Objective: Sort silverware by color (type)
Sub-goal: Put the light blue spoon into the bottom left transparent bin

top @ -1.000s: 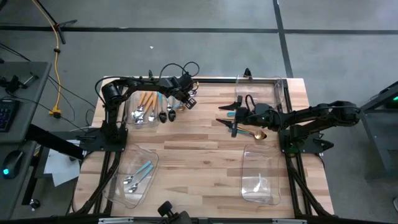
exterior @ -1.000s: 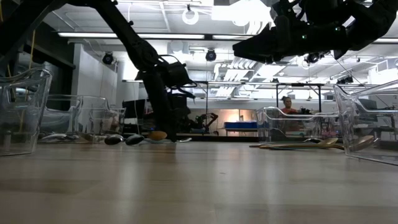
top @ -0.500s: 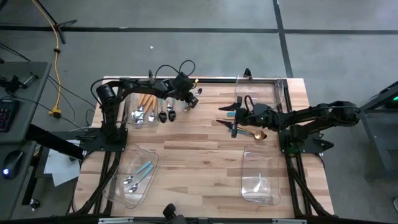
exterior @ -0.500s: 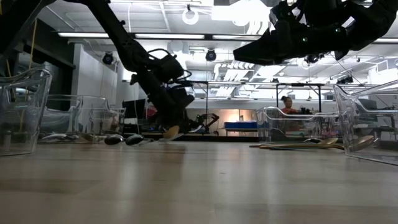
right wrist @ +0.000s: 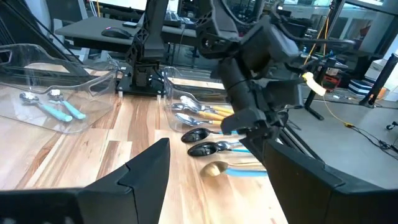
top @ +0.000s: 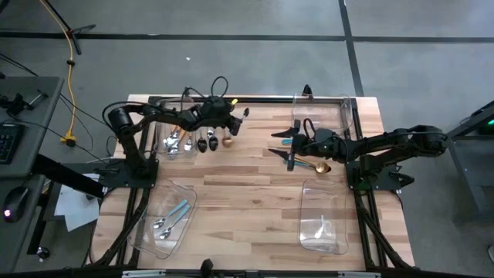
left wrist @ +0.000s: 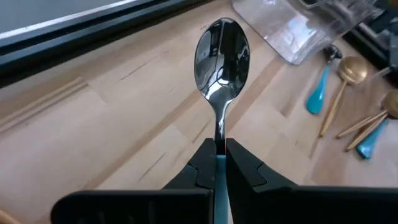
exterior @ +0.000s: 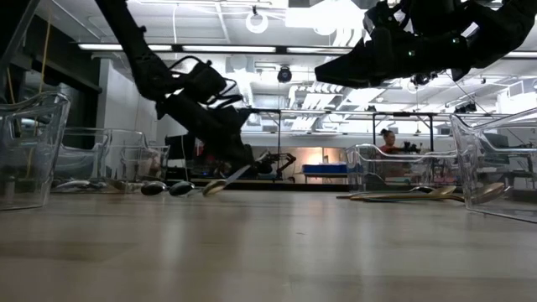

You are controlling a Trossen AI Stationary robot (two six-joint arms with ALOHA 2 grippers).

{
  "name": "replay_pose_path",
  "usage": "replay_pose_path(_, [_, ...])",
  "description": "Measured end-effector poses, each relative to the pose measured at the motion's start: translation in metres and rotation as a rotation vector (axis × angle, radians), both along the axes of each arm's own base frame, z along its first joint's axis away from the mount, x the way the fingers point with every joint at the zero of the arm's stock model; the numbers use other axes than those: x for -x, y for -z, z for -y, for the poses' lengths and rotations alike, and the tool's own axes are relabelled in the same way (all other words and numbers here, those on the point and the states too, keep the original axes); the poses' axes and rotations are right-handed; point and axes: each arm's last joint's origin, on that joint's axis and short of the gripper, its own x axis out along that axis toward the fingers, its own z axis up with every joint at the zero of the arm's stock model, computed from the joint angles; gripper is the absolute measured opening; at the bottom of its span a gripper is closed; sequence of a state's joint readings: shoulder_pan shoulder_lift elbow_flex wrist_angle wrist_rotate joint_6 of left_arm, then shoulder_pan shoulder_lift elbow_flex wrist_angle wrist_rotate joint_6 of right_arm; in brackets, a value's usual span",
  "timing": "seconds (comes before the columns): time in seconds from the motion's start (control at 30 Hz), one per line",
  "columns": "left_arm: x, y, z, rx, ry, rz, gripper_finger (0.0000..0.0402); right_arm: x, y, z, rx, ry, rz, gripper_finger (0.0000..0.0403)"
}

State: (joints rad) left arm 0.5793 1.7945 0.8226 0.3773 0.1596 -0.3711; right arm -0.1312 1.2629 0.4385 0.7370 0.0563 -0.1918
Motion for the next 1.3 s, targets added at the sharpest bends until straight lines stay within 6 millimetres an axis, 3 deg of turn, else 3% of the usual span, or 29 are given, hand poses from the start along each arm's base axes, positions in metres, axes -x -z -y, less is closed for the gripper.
replay_pose_path(0.4, [0.015,-0.015,0.014,-0.174,-0.012,0.332,0.0001,0.0,-0.001,0.0,0.001,0.0,0.009,0.0243])
replay_pose_path(0.9, [0.019,-0.013,0.044,-0.413,0.012,0.395,0.0001,0.0,-0.001,0.0,0.001,0.0,0.008,0.0243])
replay_pose_path(1.1, [0.021,-0.039,0.055,-0.45,0.112,0.524,0.0001,0.0,-0.001,0.0,0.001,0.0,0.008,0.0243])
replay_pose_path(1.3, [0.022,-0.072,0.088,-0.522,0.278,0.56,0.0001,0.0,-0.001,0.0,0.001,0.0,0.008,0.0243])
